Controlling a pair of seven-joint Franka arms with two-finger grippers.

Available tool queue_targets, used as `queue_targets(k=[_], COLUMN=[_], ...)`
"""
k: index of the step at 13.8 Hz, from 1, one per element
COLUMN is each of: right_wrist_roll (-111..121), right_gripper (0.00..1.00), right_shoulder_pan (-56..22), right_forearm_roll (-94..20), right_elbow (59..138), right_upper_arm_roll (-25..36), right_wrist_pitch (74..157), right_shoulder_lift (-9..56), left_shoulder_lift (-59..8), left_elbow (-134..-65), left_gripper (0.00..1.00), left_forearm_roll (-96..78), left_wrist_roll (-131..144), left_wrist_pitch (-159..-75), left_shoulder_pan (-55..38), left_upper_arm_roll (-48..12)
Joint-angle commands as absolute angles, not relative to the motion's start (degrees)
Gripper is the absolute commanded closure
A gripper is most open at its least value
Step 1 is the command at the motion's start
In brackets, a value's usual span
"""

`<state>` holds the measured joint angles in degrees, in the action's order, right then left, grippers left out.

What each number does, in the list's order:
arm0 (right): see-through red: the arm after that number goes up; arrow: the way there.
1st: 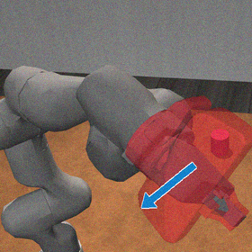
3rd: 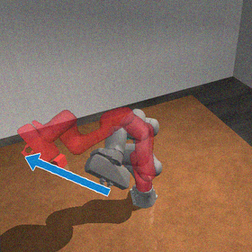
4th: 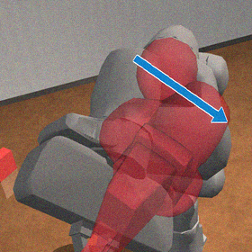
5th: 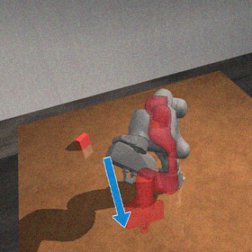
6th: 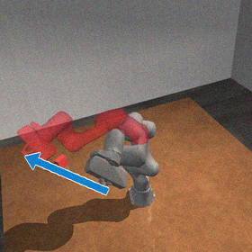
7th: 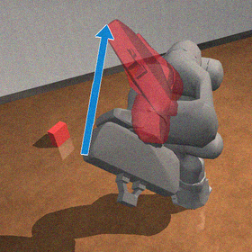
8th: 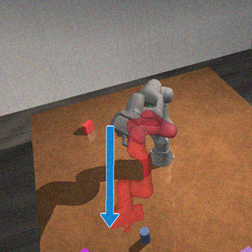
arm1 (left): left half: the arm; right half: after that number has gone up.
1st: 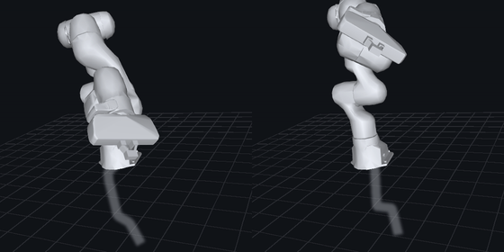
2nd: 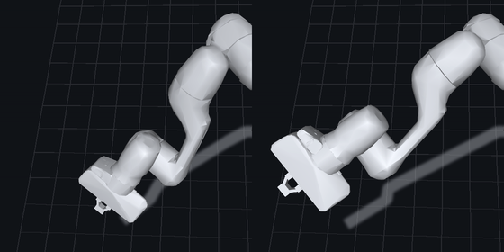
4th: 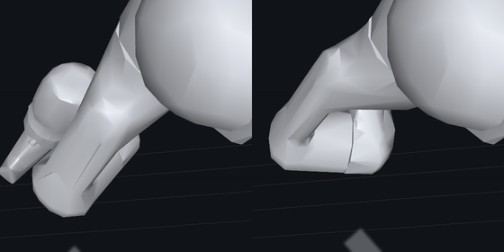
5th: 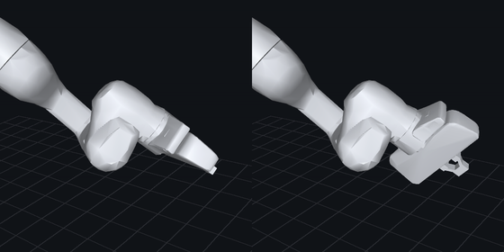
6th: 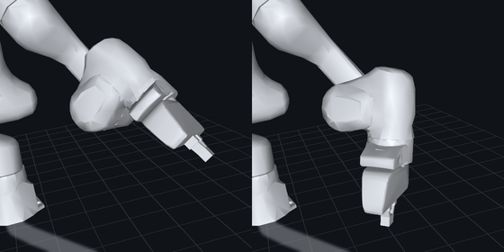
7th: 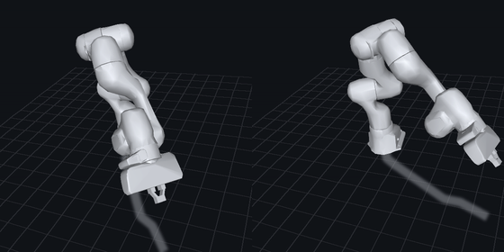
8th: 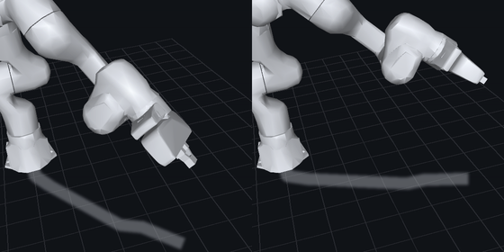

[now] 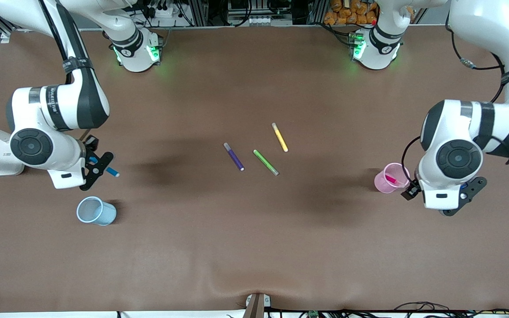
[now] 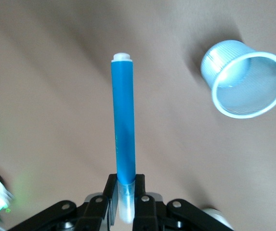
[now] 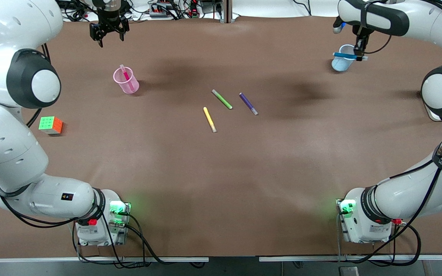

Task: Place pink and blue markers in matching cups
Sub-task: 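Carry the blue marker over the blue cup with the right gripper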

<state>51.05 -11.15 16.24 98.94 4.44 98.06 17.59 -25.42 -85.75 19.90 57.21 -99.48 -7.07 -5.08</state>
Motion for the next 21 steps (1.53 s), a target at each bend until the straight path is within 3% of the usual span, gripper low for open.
queue_targets(k=[1,9,14,21], right_wrist_roll=[57.7,62.8,68.3,71.5], right_gripper=[1.00,1.00,1.00,1.00], right_shoulder_pan=[-10.0,-9.0,-6.5,-5.4], right_forearm_roll=[21.6,35.4,45.9,50.1], right_elbow=[96.9,96.9,97.6,98.6], right_upper_arm_roll=[3.5,3.5,3.5,3.5], right_wrist_pitch=[97.6,107.9,123.8,127.1], right_shoulder_lift=[19.2,22.0,24.4,26.6], left_shoulder_lift=[-23.4,-20.5,-16.1,-10.0], left_elbow=[-84.6,-83.3,-83.2,-84.7], left_gripper=[0.00,0.00,0.00,0.00], left_forearm_roll=[17.0,14.1,9.8,5.4], left_wrist_roll=[53.1,46.7,30.2,17.0], left_wrist_pitch=[-98.0,-96.5,-96.5,-92.5], left_shoulder_pan=[-6.7,-6.1,-2.0,2.4], left_upper_arm_roll=[-4.9,-4.7,-4.7,-5.2])
